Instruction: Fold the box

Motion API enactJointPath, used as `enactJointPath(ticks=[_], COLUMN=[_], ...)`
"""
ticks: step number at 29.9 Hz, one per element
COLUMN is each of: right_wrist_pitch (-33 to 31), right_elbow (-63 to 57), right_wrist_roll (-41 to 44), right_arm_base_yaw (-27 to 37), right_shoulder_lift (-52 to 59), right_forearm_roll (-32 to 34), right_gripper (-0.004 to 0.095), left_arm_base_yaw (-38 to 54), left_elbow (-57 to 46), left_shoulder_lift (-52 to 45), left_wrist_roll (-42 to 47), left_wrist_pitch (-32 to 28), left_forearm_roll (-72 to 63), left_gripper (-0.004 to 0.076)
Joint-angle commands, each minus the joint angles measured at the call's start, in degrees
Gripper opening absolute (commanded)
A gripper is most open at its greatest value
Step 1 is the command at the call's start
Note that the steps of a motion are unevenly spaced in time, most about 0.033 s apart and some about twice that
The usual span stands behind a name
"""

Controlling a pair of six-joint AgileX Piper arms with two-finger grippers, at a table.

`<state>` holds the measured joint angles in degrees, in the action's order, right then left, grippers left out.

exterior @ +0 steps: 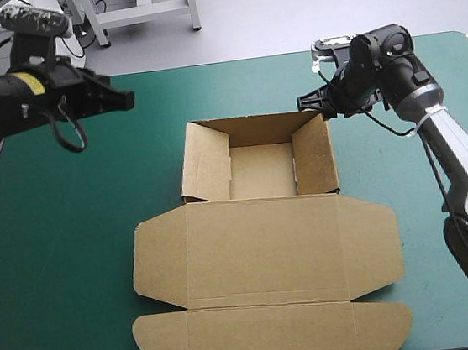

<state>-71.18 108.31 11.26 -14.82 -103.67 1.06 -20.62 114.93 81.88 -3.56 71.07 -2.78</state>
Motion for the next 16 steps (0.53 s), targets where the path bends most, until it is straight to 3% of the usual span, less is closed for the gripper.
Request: enactJointPath(ticks=[1, 7, 16], right_wrist_pitch=[-0.48, -0.48, -0.48], right_elbow=[-0.67, -1.93, -1.93], right_wrist_roll=[0.23, 0.23, 0.11], right_arm_base_yaw=[0.02, 0.02, 0.02], right_shoulder_lift=[3.31, 1.58, -4.36], right_forearm_roll=[1.22, -2.86, -4.61], right_gripper=[0.0404, 0.0404, 0.0398], left_arm_base_yaw=[0.12, 0.12, 0.12], left_elbow=[-8.90, -31.22, -64.20], left_shoulder_lift=[-7.99, -20.44, -38.24], left_wrist_roll=[-1.10, -1.10, 0.52], left_wrist_pitch=[0.18, -9.21, -18.06], left_forearm_roll=[-0.35, -0.35, -0.57], left_gripper=[-0.0008, -0.0008, -0.0008])
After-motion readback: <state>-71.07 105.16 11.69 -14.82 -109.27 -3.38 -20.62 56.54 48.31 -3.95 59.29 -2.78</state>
